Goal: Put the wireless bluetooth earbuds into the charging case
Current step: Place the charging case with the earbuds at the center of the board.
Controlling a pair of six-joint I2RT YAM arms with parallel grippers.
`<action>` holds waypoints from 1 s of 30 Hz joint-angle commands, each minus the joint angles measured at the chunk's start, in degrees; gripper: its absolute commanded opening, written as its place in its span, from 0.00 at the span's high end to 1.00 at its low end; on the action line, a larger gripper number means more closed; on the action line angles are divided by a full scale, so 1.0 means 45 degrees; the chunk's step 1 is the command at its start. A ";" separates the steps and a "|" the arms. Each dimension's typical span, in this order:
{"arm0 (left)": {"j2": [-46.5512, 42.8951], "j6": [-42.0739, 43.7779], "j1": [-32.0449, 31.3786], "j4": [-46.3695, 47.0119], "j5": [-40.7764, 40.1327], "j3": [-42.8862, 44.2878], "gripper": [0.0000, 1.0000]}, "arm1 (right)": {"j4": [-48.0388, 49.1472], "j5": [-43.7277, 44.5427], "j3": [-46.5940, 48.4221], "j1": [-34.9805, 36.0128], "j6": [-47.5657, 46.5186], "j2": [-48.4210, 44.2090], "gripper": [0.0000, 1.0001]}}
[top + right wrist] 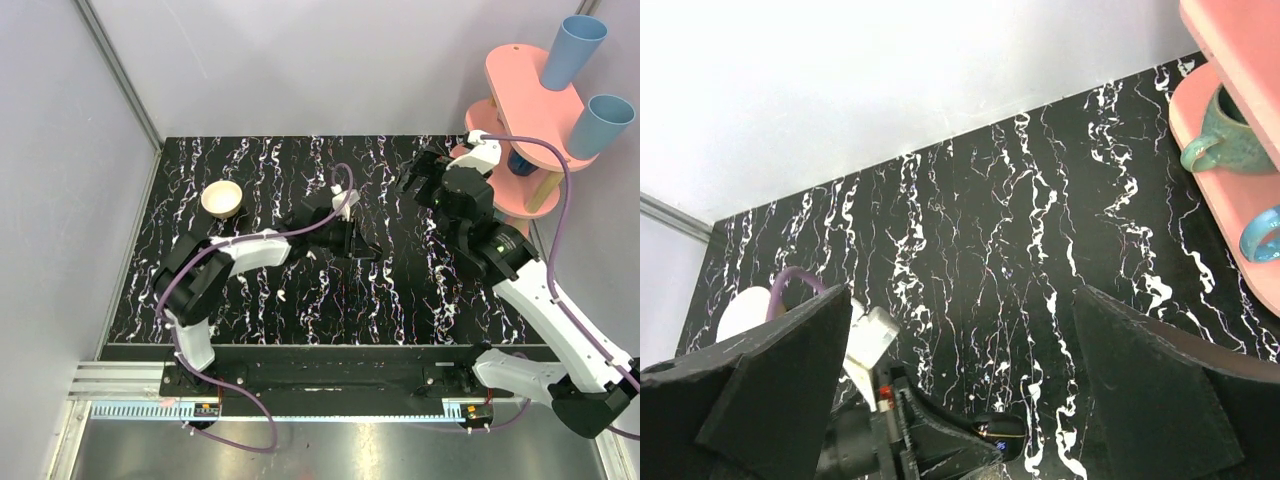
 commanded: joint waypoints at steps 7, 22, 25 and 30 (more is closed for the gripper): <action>0.2255 -0.0750 -0.0212 0.0217 0.0415 0.1876 0.93 | 0.0596 0.0771 -0.0147 -0.0087 0.0176 -0.0414 0.00; 0.3683 -0.0907 -0.0271 -0.0056 0.0767 0.2189 0.82 | 0.0869 0.0028 -0.0303 -0.0106 0.0137 -0.0218 0.00; 0.3566 -0.0770 -0.0271 -0.0154 0.0689 0.2013 0.77 | 0.0927 -0.0010 -0.0342 -0.0106 0.0118 -0.0218 0.00; 0.3138 -0.0439 -0.0271 -0.0368 0.0475 0.1857 0.72 | 0.0986 -0.0303 -0.0323 -0.0126 0.0000 -0.0179 0.00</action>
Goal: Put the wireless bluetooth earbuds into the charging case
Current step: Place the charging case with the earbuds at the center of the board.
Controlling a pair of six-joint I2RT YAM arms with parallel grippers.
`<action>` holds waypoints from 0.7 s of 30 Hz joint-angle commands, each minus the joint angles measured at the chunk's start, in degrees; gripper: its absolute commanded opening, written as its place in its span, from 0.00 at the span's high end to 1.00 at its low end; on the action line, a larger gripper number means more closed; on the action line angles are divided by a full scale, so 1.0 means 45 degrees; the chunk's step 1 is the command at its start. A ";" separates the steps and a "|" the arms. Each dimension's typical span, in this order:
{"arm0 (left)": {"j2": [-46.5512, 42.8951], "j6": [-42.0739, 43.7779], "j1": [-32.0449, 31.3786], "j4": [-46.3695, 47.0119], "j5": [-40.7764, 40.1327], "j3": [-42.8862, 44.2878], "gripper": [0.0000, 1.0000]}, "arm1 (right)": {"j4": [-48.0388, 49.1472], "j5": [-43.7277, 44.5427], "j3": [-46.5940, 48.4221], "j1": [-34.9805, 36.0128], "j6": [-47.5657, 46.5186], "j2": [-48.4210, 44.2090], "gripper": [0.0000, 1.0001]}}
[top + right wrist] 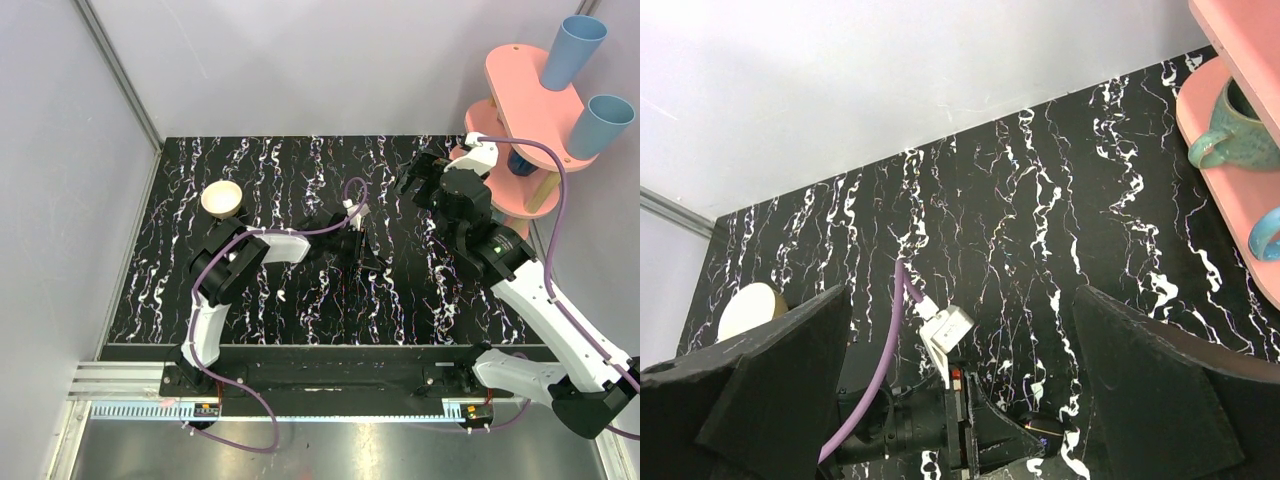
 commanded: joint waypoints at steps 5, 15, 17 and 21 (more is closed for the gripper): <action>-0.0989 0.1162 -0.0047 -0.1445 -0.1040 0.0346 0.67 | 0.0709 -0.0537 0.0018 -0.0106 -0.0024 0.0011 0.00; -0.1321 0.1672 -0.0047 -0.2171 -0.1588 0.0621 0.51 | 0.0709 -0.0577 -0.0002 -0.0087 -0.0004 -0.0009 0.00; -0.1671 0.1827 -0.0047 -0.2268 -0.1764 0.0582 0.51 | 0.0709 -0.0558 -0.0002 -0.0087 -0.0063 -0.0028 0.00; -0.2297 0.2530 -0.0047 -0.2891 -0.2952 0.0621 0.48 | 0.0807 -0.0227 0.0056 -0.0107 -0.0627 0.0049 0.00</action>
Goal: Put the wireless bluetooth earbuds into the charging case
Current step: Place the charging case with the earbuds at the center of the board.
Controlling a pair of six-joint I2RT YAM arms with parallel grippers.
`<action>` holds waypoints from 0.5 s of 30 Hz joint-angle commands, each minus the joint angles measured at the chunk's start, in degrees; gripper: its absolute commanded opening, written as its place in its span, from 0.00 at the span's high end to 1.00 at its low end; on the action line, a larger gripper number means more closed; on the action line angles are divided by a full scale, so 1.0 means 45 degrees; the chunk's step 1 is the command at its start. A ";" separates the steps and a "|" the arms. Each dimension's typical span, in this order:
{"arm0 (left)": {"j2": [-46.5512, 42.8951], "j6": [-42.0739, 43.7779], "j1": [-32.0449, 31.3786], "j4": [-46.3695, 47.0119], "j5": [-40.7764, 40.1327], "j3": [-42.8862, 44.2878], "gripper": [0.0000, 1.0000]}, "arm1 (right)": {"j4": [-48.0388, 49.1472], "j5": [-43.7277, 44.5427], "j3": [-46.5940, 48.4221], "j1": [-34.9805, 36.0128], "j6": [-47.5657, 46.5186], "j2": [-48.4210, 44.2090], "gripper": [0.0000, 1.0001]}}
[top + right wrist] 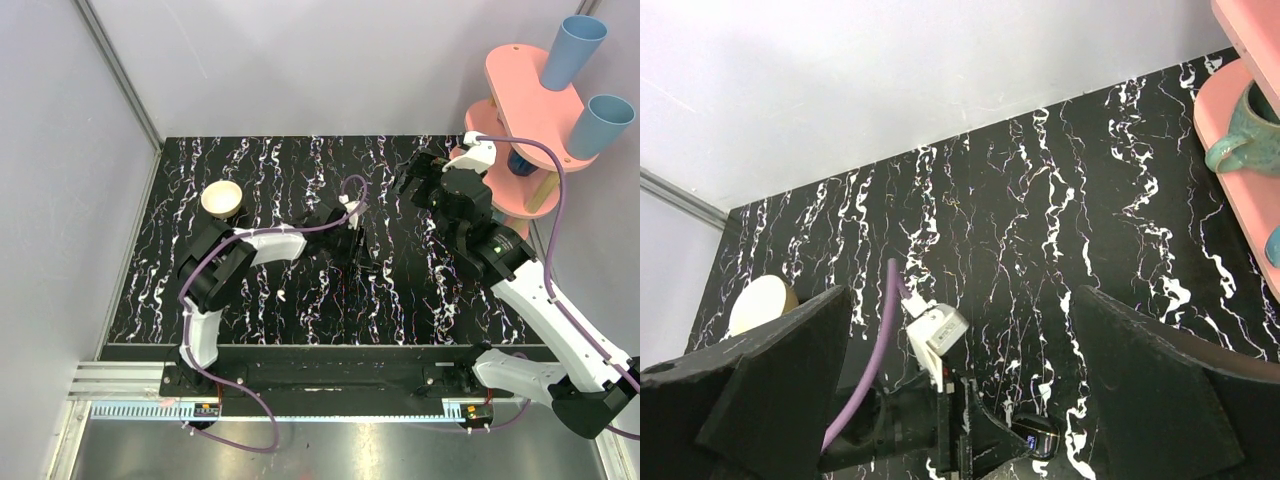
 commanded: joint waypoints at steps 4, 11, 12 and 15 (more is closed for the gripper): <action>-0.1877 0.1431 -0.0042 -0.1114 -0.1822 0.0461 0.48 | 0.0651 0.0831 0.0393 -0.0399 -0.1390 0.0103 0.00; -0.4044 0.2016 0.0211 -0.1776 -0.2467 0.0207 0.47 | 0.1140 0.0539 0.0082 -0.0848 -0.2388 0.1038 0.00; -0.4356 0.2115 0.0270 -0.1876 -0.2622 0.0207 0.47 | 0.1159 0.0365 0.0081 -0.1042 -0.2368 0.1196 0.00; -0.5606 0.2505 0.0660 -0.2266 -0.3168 -0.0144 0.43 | 0.1121 -0.0592 0.0218 -0.1239 -0.2193 0.1724 0.00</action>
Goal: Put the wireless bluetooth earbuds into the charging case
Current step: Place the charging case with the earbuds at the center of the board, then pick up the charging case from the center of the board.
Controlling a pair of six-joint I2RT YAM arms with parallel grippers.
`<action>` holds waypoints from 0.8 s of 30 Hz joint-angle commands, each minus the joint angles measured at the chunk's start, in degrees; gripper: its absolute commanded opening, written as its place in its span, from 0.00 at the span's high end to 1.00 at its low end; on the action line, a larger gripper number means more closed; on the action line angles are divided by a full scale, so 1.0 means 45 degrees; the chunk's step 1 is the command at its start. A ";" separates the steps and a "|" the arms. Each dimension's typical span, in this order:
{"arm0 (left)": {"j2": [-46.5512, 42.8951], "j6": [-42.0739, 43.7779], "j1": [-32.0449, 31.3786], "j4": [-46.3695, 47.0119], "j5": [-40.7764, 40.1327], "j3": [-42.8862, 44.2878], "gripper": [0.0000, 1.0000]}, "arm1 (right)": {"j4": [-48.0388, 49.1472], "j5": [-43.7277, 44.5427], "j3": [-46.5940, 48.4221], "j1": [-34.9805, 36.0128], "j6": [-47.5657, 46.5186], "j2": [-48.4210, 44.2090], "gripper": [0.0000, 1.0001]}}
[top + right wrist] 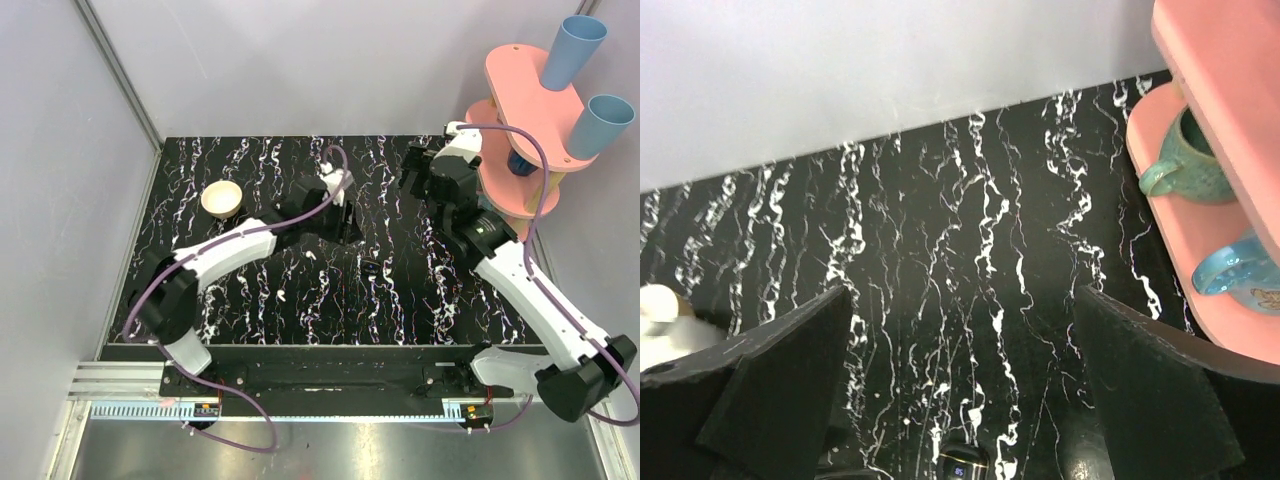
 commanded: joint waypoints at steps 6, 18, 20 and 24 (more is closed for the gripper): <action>-0.4586 0.0953 0.2173 -0.0690 -0.1477 -0.1715 0.36 | 0.0480 -0.2340 0.0642 -0.0829 -0.0074 0.1705 0.00; -0.8630 0.1578 0.5513 -0.0925 -0.2317 -0.3924 0.01 | 0.1612 -0.9388 0.1032 -0.0947 -0.0913 0.5277 0.00; -0.8925 0.1734 0.5943 -0.1216 -0.2492 -0.3710 0.01 | 0.1437 -1.0482 0.1363 -0.0908 -0.1223 0.6173 0.00; -0.9101 0.1852 0.6374 -0.2309 -0.3623 -0.2910 0.01 | 0.1456 -1.1891 0.1931 -0.0362 -0.2512 0.7349 0.00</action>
